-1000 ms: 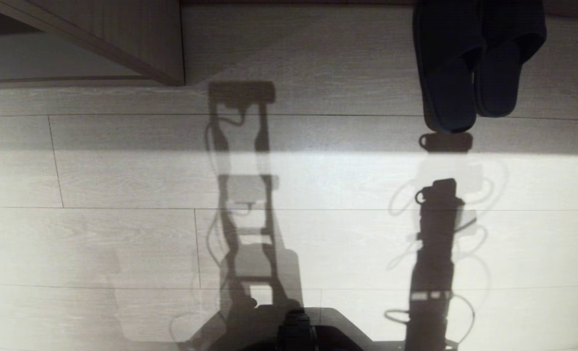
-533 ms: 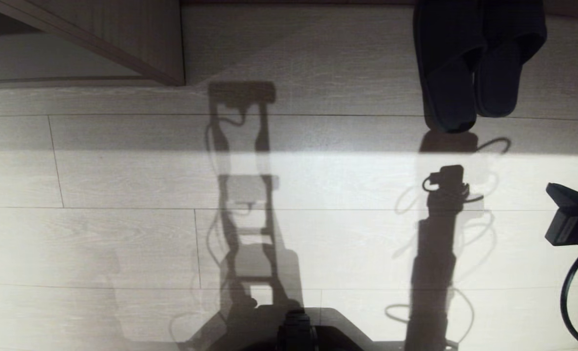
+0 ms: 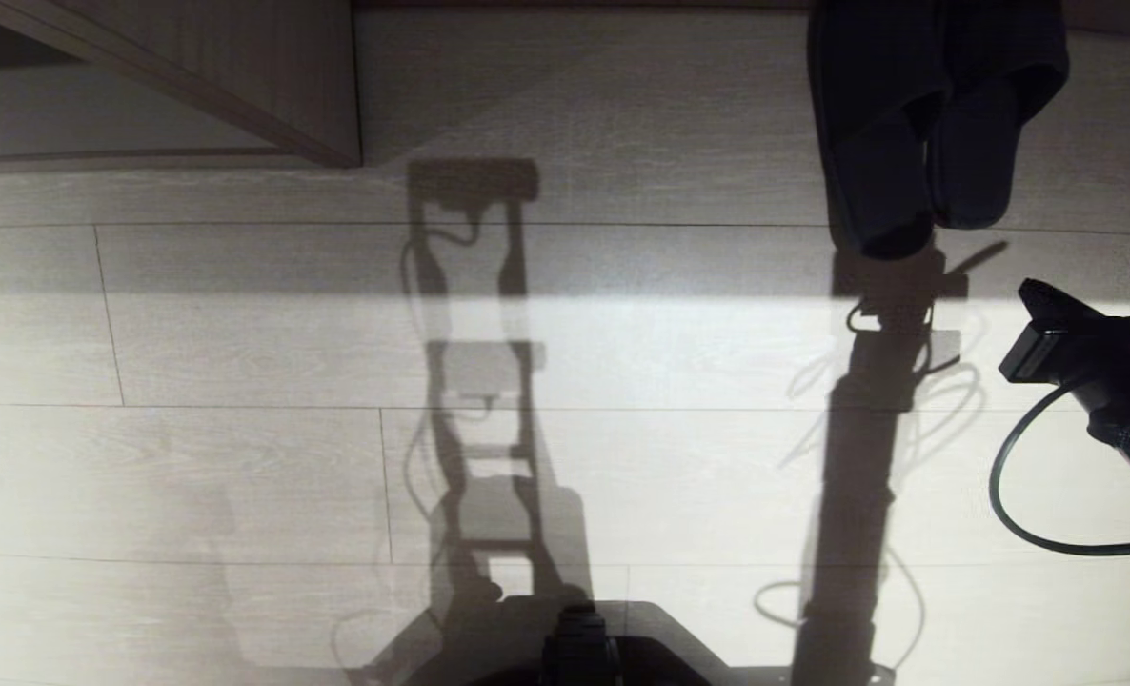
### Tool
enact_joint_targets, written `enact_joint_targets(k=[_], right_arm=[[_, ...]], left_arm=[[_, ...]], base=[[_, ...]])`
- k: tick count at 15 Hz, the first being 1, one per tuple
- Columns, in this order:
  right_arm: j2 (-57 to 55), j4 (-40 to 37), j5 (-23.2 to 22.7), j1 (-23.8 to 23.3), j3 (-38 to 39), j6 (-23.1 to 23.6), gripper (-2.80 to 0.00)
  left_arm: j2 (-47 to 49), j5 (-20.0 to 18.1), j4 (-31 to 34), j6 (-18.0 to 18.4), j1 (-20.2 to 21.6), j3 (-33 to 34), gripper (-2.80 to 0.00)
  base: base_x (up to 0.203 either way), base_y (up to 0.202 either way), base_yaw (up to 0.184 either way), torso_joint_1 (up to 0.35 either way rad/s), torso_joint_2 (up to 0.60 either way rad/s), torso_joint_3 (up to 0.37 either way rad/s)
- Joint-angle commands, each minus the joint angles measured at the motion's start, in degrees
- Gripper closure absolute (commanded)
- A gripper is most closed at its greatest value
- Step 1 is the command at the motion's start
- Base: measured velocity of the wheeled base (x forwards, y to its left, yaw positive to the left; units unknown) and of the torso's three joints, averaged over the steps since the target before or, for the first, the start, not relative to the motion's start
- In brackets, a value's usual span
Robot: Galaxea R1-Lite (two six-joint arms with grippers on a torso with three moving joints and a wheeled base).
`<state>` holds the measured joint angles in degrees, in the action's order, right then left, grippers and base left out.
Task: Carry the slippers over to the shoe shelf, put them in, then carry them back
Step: Pick up the slippers on the floor
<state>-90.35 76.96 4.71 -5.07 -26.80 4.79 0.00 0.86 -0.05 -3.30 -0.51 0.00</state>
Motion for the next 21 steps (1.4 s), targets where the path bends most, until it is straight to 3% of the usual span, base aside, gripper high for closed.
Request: enact_joint_targets(k=[1, 4, 5, 13, 21], right_arm=[[-3.2, 0.5, 0.0, 0.0, -3.8, -0.9, 0.00], [-6.5, 0.7, -0.1, 0.1, -9.0, -1.6, 0.00], [-6.9, 0.7, -0.2, 0.1, -10.5, -1.6, -2.80], [-5.6, 0.8, -3.1, 1.4, -13.5, -1.5, -2.80], [-11.6, 0.5, -3.0, 1.5, -23.7, -2.2, -2.80]], left_arm=[[0.0, 0.0, 0.0, 0.0, 0.0, 0.0, 0.00], [0.0, 0.0, 0.0, 0.0, 0.0, 0.0, 0.00], [0.0, 0.0, 0.0, 0.0, 0.0, 0.0, 0.00], [0.0, 0.0, 0.0, 0.0, 0.0, 0.0, 0.00], [0.0, -0.1, 0.0, 0.0, 0.0, 0.0, 0.00]], base=[[0.000, 0.000, 0.000, 0.000, 0.00, 0.000], [0.000, 0.000, 0.000, 0.000, 0.00, 0.000], [0.000, 0.000, 0.000, 0.000, 0.00, 0.000], [0.000, 0.000, 0.000, 0.000, 0.00, 0.000], [0.000, 0.000, 0.000, 0.000, 0.00, 0.000]])
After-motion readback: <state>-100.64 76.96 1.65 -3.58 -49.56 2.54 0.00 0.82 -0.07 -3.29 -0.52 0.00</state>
